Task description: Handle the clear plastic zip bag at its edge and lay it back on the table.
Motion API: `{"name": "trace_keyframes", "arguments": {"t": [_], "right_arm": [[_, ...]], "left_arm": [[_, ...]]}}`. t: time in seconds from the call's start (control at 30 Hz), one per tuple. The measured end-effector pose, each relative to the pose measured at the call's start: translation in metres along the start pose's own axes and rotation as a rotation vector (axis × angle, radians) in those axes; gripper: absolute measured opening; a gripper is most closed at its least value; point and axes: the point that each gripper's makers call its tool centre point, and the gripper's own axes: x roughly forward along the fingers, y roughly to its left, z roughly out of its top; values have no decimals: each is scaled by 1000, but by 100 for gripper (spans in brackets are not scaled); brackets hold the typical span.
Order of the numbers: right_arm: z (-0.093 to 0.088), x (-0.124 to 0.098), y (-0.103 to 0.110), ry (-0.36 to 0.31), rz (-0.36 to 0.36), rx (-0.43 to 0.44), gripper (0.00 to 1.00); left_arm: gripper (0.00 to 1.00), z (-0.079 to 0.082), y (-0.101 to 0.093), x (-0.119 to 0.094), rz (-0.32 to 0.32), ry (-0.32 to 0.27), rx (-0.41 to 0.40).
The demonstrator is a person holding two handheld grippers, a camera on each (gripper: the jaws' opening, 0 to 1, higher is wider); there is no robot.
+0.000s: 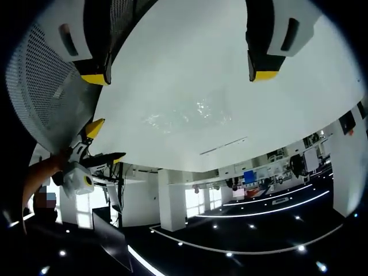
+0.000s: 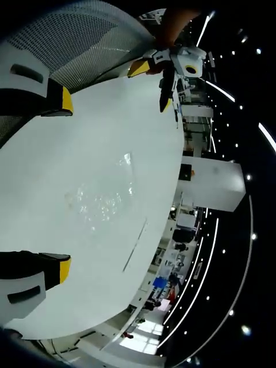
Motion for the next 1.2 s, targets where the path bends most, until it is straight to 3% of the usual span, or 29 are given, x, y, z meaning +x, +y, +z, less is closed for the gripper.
{"name": "trace_keyframes", "arguments": {"t": [1.2], "right_arm": [[-1, 0, 1, 9, 0, 2, 99]], "left_arm": [[98, -1, 0, 0, -6, 3, -2]]}}
